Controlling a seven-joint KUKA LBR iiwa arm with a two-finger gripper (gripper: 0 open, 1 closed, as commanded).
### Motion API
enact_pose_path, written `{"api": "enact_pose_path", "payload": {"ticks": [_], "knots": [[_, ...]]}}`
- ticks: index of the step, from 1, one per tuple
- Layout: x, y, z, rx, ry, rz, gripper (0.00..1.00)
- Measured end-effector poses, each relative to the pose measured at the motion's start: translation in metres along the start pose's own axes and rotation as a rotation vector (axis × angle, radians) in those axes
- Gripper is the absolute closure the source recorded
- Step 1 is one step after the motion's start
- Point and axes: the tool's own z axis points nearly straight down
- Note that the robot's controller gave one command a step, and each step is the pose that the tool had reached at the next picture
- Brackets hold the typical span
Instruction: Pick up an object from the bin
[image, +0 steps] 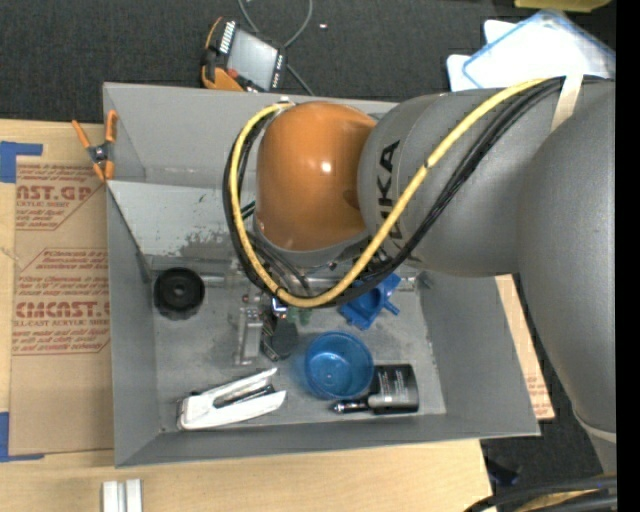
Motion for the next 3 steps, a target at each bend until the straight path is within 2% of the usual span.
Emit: {"api": "enact_pose_path", "payload": {"ticks": [1, 2, 3], "knots": [[0.000, 0.000, 0.000, 0.000, 0.000, 0.000, 0.00], [0.008, -0.009, 0.010, -0.004, -0.010, -0.032, 0.00], [-0.001, -0.010, -0.073, -0.001, -0.005, -0.252, 0.00]]}}
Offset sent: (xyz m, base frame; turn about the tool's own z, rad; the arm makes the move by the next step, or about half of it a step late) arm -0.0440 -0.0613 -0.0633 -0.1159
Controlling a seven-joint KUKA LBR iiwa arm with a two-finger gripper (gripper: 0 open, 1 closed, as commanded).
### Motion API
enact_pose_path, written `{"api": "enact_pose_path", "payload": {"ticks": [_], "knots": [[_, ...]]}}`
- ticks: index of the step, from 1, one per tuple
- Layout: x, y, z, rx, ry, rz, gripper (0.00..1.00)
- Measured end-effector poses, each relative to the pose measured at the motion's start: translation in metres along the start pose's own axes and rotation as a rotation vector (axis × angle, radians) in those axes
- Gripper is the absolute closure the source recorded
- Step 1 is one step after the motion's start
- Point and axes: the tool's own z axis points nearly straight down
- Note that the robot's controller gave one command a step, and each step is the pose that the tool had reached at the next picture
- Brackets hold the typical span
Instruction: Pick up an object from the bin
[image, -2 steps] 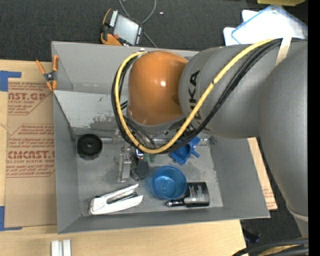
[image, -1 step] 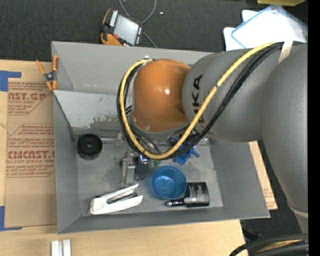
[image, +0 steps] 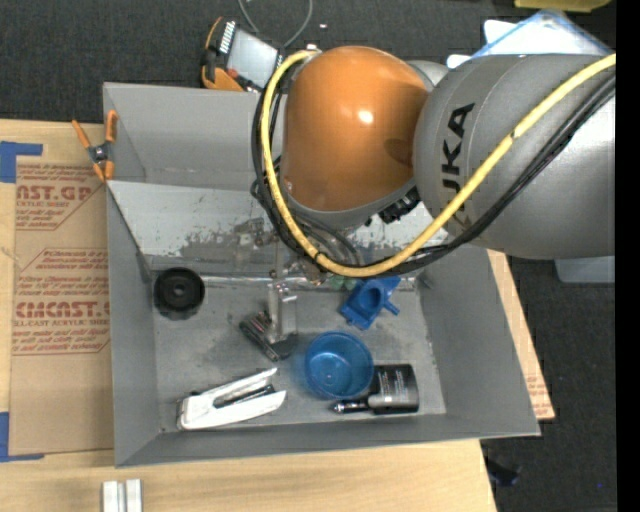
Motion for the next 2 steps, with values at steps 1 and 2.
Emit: {"api": "enact_pose_path", "payload": {"ticks": [1, 2], "knots": [[0.038, -0.037, 0.077, 0.001, 0.005, 0.034, 0.00], [0.023, -0.020, 0.069, -0.003, -0.005, 0.223, 0.00]]}}
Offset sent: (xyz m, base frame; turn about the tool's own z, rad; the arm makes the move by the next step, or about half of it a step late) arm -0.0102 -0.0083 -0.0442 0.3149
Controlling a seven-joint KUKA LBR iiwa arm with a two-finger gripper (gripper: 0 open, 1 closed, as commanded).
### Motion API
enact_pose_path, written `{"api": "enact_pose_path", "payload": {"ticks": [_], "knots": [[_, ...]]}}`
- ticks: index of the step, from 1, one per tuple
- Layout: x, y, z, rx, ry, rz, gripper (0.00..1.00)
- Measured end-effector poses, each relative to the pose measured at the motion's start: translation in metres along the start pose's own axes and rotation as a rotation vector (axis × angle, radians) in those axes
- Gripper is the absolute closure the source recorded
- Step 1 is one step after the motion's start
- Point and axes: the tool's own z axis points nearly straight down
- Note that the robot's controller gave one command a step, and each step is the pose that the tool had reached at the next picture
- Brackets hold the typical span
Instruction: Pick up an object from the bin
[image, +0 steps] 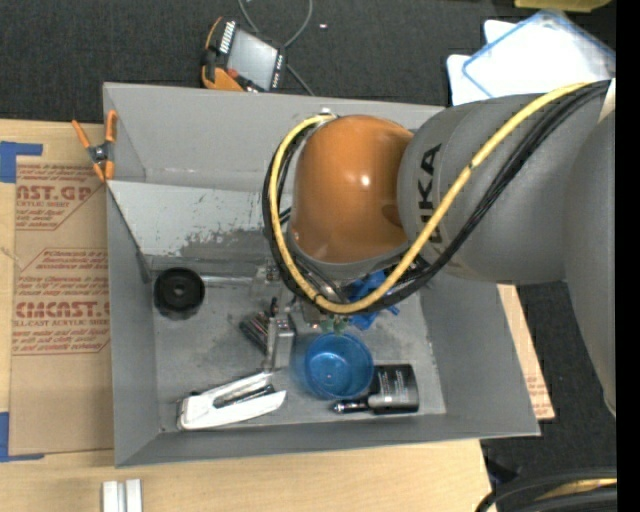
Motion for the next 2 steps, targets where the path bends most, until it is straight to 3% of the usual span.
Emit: {"api": "enact_pose_path", "payload": {"ticks": [1, 2], "knots": [[0.004, -0.041, 0.053, 0.008, 0.020, -0.023, 0.00], [0.009, -0.008, 0.014, -0.006, -0.011, 0.041, 0.00]]}}
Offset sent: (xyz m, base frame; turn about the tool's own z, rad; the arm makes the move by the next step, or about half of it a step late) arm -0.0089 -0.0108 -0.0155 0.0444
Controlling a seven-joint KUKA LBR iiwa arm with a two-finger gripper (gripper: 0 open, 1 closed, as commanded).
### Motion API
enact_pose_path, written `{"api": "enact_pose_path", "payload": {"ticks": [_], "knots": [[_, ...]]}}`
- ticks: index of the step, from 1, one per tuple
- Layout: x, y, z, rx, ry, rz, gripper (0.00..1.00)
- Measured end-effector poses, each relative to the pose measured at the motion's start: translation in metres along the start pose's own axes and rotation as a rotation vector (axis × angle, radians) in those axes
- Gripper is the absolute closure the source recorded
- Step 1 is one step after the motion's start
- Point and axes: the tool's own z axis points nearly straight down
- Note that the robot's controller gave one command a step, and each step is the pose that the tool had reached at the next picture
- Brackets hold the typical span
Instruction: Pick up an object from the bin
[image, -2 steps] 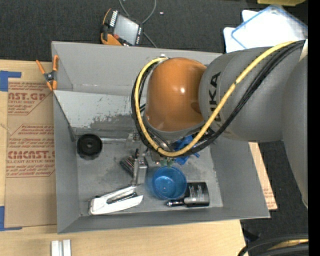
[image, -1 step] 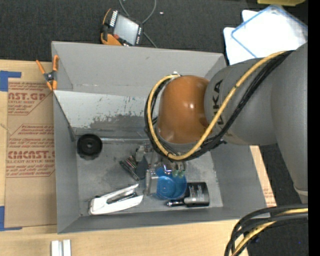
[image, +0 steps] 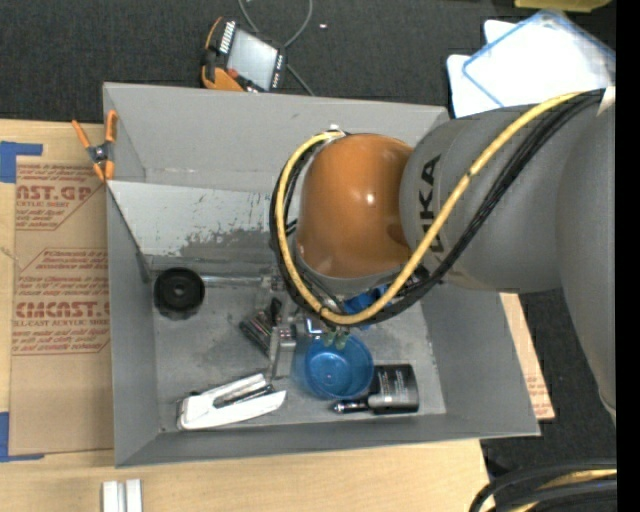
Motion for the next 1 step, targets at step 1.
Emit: {"api": "enact_pose_path", "payload": {"ticks": [1], "knots": [[-0.0027, -0.0562, 0.0687, 0.015, 0.030, -0.036, 0.00]]}}
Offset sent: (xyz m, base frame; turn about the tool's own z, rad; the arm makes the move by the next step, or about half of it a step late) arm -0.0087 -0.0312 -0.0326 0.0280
